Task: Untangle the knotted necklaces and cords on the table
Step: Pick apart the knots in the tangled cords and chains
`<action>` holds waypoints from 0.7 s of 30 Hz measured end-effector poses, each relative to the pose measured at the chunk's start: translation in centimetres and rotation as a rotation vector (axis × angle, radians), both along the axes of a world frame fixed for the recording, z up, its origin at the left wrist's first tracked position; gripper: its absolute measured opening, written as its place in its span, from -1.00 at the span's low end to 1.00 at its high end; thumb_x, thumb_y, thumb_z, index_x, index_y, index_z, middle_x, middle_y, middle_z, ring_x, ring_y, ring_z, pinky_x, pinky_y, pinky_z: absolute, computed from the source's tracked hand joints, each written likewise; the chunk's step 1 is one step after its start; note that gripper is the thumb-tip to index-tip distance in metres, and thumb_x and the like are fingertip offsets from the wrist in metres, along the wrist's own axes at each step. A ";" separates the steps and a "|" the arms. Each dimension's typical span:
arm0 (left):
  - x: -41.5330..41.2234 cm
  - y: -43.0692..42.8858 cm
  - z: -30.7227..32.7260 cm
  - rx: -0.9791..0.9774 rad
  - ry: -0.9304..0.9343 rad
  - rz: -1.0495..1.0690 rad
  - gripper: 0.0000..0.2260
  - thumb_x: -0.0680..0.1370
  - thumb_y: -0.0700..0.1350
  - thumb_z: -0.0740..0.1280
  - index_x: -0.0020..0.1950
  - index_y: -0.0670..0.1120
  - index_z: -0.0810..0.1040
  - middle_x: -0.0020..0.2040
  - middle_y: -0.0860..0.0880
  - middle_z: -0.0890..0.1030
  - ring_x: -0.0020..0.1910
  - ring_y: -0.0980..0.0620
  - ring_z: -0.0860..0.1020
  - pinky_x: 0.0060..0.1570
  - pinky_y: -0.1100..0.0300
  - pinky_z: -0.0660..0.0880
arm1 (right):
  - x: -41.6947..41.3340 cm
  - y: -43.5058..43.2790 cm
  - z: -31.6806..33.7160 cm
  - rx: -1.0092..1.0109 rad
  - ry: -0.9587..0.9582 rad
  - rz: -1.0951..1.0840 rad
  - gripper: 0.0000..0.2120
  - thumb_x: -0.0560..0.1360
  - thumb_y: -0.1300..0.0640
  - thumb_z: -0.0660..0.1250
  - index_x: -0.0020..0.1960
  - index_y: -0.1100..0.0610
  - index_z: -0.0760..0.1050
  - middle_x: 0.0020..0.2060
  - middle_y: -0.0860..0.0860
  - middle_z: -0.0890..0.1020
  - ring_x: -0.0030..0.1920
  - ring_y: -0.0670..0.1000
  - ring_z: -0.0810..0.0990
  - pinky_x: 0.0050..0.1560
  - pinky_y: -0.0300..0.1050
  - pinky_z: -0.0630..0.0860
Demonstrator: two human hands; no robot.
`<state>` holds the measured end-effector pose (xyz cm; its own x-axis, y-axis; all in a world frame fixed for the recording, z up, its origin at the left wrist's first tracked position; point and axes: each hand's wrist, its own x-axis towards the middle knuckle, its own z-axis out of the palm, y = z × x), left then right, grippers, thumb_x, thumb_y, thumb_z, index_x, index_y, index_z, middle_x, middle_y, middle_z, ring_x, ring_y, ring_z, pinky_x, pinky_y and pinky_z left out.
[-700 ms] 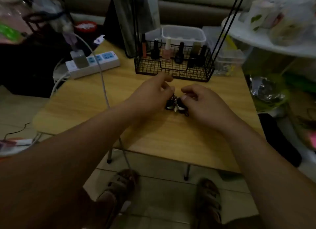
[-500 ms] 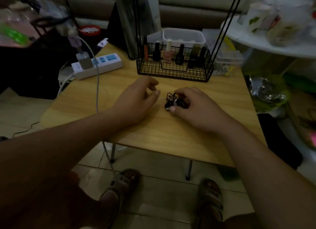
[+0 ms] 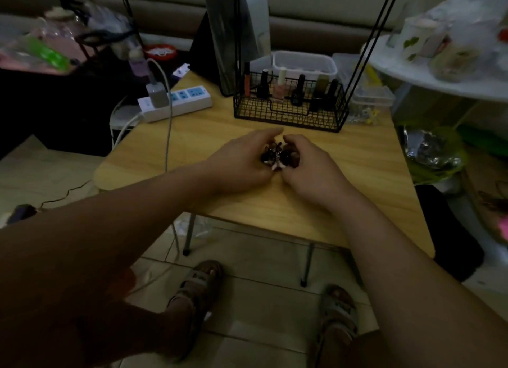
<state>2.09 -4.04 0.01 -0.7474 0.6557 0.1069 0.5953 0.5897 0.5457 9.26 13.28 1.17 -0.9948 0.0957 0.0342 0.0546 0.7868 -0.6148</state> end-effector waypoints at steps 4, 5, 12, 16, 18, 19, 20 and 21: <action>-0.7 1.2 0.7 -0.020 0.001 -0.025 -0.45 0.59 -0.01 0.44 0.55 0.02 0.36 0.42 0.00 0.53 0.33 0.05 0.52 0.22 0.21 0.43 | -0.2 0.6 0.1 -0.002 0.017 -0.027 -0.49 0.58 0.15 0.42 0.49 -0.01 0.39 0.30 -0.04 0.60 0.27 -0.01 0.57 0.25 -0.14 0.48; -0.9 1.3 1.0 -0.034 -0.012 -0.013 -0.54 0.61 0.00 0.43 0.49 0.02 0.42 0.33 0.00 0.58 0.27 0.04 0.55 0.14 0.18 0.46 | -0.4 0.7 0.1 -0.046 0.020 -0.046 -0.57 0.58 0.14 0.43 0.41 -0.03 0.44 0.22 -0.06 0.62 0.20 -0.04 0.59 0.22 -0.12 0.51; 0.1 0.6 1.3 0.334 -0.461 0.147 -0.86 0.67 -0.03 0.36 0.20 -0.04 0.58 -0.02 -0.07 0.70 -0.10 0.00 0.71 -0.14 0.10 0.66 | -0.6 1.3 0.8 -0.439 -0.011 -0.056 -0.88 0.63 0.09 0.39 0.16 0.00 0.61 -0.06 -0.01 0.71 -0.10 -0.05 0.68 -0.08 -0.10 0.63; 0.5 0.7 0.1 0.526 -0.598 0.213 -0.86 0.66 -0.16 0.38 0.21 -0.06 0.58 0.01 -0.10 0.72 -0.08 0.00 0.73 -0.04 0.08 0.70 | -0.9 1.1 0.4 -0.538 -0.008 -0.147 -0.90 0.67 0.13 0.32 0.10 0.07 0.61 -0.13 0.07 0.72 -0.22 -0.05 0.69 -0.16 -0.13 0.63; -0.3 1.3 -0.1 0.574 -0.634 0.248 -0.85 0.64 -0.20 0.39 0.20 -0.05 0.59 0.02 -0.13 0.71 -0.12 -0.02 0.72 -0.06 0.09 0.68 | -1.2 1.3 0.2 -0.573 -0.022 -0.178 -0.90 0.67 0.18 0.31 0.12 0.10 0.60 -0.13 0.08 0.72 -0.23 -0.03 0.70 -0.18 -0.11 0.64; -0.7 1.6 -0.1 0.590 -0.649 0.252 -0.85 0.63 -0.21 0.39 0.19 -0.05 0.59 0.03 -0.16 0.71 -0.13 -0.03 0.71 -0.09 0.09 0.66 | -1.3 1.4 0.2 -0.587 -0.034 -0.182 -0.89 0.67 0.21 0.31 0.13 0.11 0.59 -0.13 0.09 0.72 -0.22 -0.02 0.70 -0.19 -0.12 0.64; -1.2 1.9 -0.1 0.593 -0.653 0.246 -0.84 0.62 -0.22 0.40 0.18 -0.05 0.60 0.04 -0.17 0.70 -0.13 -0.03 0.69 -0.13 0.11 0.64 | -1.5 1.6 0.1 -0.601 -0.047 -0.183 -0.89 0.66 0.23 0.31 0.15 0.12 0.58 -0.13 0.10 0.73 -0.22 -0.01 0.71 -0.21 -0.13 0.65; -1.6 2.2 -0.1 0.579 -0.641 0.227 -0.84 0.62 -0.21 0.40 0.19 -0.05 0.61 0.06 -0.15 0.70 -0.15 -0.01 0.68 -0.16 0.14 0.62 | -1.6 1.7 0.1 -0.615 -0.059 -0.184 -0.88 0.66 0.25 0.31 0.16 0.13 0.57 -0.13 0.12 0.73 -0.21 0.00 0.72 -0.22 -0.13 0.65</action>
<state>0.49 -1.88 -0.06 -0.8824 0.4580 -0.1079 -0.0242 0.1850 0.9824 7.67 14.94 1.28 -0.9587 0.2499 -0.1359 0.2029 0.2661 -0.9424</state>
